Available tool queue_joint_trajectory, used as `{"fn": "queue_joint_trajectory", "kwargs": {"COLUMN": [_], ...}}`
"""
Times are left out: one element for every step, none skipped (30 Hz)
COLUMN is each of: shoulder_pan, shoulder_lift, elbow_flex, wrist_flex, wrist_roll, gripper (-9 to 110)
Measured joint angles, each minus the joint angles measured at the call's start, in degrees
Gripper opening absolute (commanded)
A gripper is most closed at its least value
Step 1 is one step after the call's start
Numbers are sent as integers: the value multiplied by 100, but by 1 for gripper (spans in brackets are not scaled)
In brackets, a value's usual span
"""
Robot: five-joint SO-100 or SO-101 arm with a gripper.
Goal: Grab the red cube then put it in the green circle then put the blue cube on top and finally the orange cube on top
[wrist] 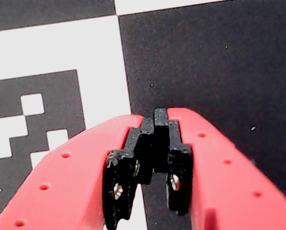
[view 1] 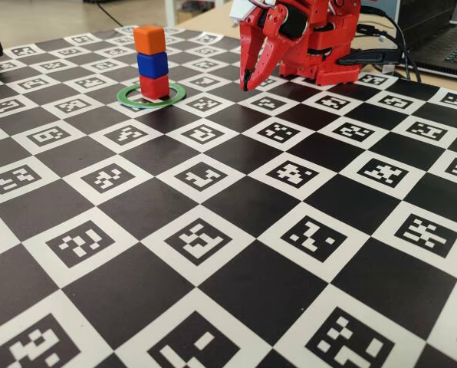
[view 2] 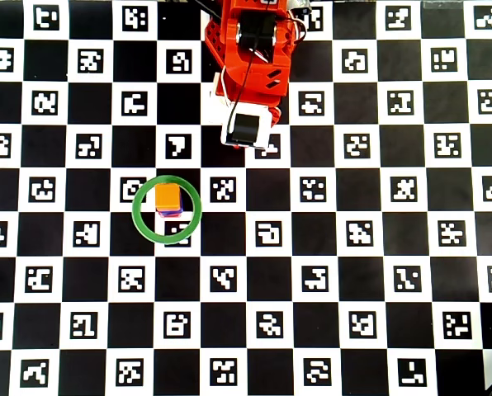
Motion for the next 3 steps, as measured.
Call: {"fn": "queue_joint_trajectory", "kwargs": {"shoulder_pan": [0,0,0], "shoulder_lift": [0,0,0], "elbow_flex": [0,0,0], "wrist_flex": [0,0,0], "wrist_roll": [0,0,0], "gripper": [-6,-6,-6]}}
